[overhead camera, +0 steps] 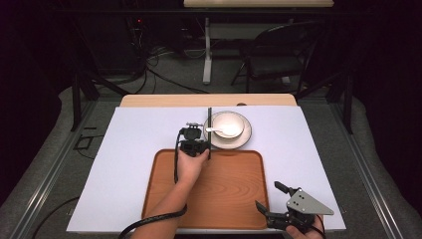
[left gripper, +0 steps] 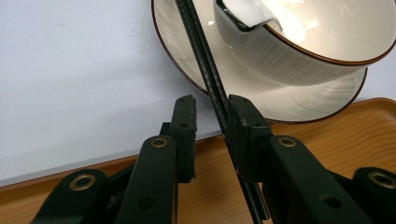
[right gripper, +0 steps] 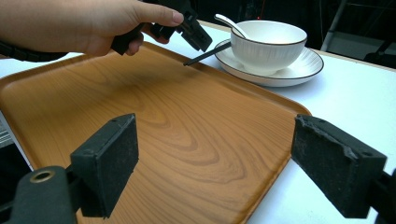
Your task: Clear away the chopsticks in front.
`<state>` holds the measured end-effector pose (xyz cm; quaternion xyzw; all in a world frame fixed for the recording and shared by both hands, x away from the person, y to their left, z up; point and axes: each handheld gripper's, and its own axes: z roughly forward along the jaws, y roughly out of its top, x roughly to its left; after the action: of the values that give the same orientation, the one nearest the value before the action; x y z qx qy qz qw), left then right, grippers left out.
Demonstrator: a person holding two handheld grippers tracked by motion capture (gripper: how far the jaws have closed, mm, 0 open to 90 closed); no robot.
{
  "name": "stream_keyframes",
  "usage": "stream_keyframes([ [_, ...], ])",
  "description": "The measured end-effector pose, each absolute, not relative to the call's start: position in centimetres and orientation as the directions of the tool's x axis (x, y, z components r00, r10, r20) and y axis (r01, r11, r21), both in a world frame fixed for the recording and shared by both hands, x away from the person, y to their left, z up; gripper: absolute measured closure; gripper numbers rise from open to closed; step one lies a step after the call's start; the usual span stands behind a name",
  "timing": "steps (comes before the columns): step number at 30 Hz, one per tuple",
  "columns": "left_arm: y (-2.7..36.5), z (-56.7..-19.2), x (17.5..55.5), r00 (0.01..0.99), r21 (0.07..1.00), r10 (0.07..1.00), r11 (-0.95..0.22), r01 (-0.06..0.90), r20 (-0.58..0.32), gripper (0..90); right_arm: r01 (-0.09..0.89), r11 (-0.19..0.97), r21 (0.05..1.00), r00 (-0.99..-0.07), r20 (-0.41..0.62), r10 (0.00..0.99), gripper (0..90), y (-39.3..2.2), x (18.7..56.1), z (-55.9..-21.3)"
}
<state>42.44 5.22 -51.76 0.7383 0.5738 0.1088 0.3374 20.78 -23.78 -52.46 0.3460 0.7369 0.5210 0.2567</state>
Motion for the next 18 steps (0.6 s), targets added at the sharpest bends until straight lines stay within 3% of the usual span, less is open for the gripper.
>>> stream_keyframes([
  [18, 4.7, -51.67, 42.7, 0.325, 0.612, 0.919, -0.127, 0.78, -0.224, 73.4, 0.243, 0.216, 0.946, -0.631, -0.016, 0.776, 14.9, -23.79, 20.79, -52.45],
])
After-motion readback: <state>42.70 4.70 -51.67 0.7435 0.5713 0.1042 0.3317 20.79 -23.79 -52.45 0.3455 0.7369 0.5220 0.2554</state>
